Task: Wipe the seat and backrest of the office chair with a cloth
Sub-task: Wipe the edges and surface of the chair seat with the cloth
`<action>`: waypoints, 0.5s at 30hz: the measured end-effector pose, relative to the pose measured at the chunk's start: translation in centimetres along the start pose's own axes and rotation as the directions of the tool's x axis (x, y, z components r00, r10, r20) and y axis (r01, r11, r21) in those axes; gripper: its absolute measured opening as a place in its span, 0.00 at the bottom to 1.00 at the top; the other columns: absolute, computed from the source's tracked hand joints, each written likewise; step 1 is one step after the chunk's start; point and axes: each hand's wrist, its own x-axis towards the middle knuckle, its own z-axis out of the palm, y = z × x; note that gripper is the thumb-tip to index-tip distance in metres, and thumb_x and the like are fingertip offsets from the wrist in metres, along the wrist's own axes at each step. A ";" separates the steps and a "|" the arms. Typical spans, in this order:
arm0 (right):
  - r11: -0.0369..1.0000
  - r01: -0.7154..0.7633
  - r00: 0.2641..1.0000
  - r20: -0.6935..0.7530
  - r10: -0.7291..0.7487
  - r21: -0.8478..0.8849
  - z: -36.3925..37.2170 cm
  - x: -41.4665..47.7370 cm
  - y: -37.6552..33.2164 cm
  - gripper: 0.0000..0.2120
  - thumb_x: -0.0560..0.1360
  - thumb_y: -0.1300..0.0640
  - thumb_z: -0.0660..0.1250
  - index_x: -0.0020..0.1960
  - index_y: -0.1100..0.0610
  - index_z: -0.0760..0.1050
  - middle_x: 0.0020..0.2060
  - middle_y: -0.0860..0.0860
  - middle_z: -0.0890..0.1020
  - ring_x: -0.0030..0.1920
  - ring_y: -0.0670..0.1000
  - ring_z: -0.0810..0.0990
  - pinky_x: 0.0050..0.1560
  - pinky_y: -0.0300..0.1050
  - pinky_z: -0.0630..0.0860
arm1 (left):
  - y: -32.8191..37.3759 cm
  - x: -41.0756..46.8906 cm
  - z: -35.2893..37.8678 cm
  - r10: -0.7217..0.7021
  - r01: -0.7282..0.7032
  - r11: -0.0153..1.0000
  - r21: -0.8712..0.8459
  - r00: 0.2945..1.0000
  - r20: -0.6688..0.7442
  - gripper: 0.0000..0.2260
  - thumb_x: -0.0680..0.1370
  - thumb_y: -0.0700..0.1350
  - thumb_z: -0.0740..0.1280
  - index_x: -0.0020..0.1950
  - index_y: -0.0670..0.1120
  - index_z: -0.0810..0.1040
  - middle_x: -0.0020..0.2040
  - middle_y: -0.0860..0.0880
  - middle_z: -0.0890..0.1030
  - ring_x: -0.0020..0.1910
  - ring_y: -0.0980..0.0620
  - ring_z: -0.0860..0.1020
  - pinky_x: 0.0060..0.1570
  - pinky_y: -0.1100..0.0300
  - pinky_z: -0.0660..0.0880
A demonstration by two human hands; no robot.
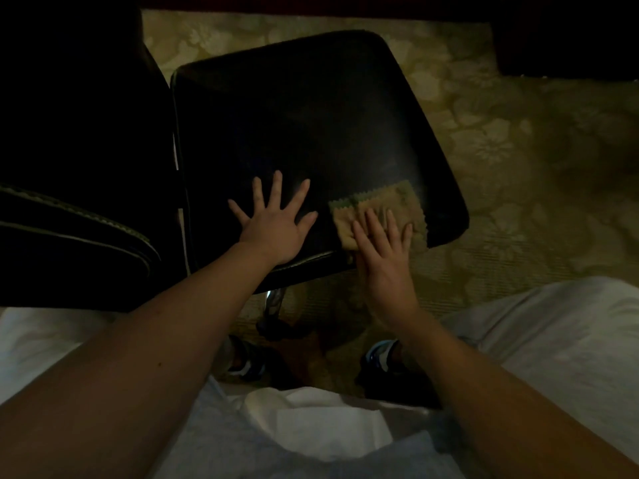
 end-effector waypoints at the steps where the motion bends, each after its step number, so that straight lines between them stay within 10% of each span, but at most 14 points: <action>1: 1.000 0.008 1.000 0.001 -0.008 -0.003 -0.3 0.1 0.5 0.22 0.80 0.56 0.56 0.74 0.58 0.68 0.75 0.59 0.64 0.76 0.66 0.56 0.73 0.72 0.48 | -0.1 0.0 0.0 0.004 -0.004 1.000 -0.005 1.000 -0.002 0.28 0.83 0.67 0.42 0.80 0.65 0.34 0.82 0.48 0.31 0.80 0.38 0.32 0.72 0.25 0.37; 15: 0.989 -0.147 0.989 -0.015 0.148 0.003 -0.3 0.9 -0.5 0.24 0.80 0.54 0.54 0.74 0.59 0.68 0.76 0.58 0.64 0.77 0.63 0.55 0.74 0.70 0.48 | -1.7 -0.1 -1.2 0.023 -0.026 0.998 -0.057 0.998 -0.055 0.28 0.83 0.67 0.48 0.82 0.65 0.44 0.84 0.50 0.38 0.82 0.42 0.36 0.74 0.29 0.37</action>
